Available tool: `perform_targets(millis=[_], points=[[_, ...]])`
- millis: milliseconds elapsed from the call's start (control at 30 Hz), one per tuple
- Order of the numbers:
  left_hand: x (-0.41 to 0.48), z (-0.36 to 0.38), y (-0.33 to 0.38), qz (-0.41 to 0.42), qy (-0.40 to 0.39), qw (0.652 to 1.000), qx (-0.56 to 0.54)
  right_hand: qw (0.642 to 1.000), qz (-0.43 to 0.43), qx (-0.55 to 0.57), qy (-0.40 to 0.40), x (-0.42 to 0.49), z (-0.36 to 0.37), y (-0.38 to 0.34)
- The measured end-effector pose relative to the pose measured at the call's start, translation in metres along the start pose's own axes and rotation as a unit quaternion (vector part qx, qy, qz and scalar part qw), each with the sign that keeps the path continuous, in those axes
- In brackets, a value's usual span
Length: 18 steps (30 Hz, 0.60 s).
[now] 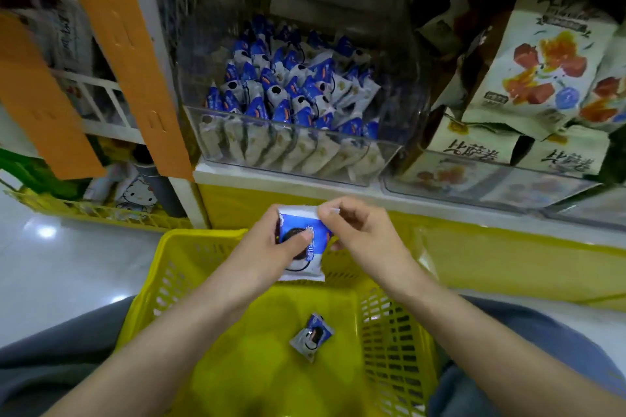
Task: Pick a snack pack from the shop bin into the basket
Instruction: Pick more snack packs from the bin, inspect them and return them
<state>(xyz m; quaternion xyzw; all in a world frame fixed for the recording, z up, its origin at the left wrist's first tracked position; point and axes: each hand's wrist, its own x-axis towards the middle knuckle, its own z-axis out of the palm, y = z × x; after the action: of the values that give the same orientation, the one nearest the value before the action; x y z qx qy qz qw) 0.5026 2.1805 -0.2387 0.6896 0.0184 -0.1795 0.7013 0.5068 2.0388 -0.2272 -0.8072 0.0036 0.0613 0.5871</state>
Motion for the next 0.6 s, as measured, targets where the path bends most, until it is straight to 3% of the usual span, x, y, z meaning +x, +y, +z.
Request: perform_targets(millis=[67, 267, 400, 500, 600], points=[[0.003, 0.003, -0.005, -0.01, 0.017, 1.0, 0.017, 1.0, 0.012, -0.009, 0.01, -0.001, 0.0, 0.006], [0.006, 0.006, -0.008, -0.07, 0.062, 0.993, -0.078, 0.999, 0.032, -0.014, -0.004, -0.004, 0.005, 0.011], [0.005, 0.005, -0.009, -0.07, 0.078, 0.993, -0.058, 0.992, -0.048, -0.114, -0.013, -0.009, 0.005, 0.008], [0.004, 0.004, -0.012, -0.081, 0.072, 0.992, -0.066, 0.958, -0.132, -0.253, 0.004, -0.011, 0.004, 0.009], [0.003, 0.003, -0.014, -0.087, 0.048, 0.992, -0.077, 0.957, -0.15, -0.246, 0.02, -0.012, 0.003, 0.009]])
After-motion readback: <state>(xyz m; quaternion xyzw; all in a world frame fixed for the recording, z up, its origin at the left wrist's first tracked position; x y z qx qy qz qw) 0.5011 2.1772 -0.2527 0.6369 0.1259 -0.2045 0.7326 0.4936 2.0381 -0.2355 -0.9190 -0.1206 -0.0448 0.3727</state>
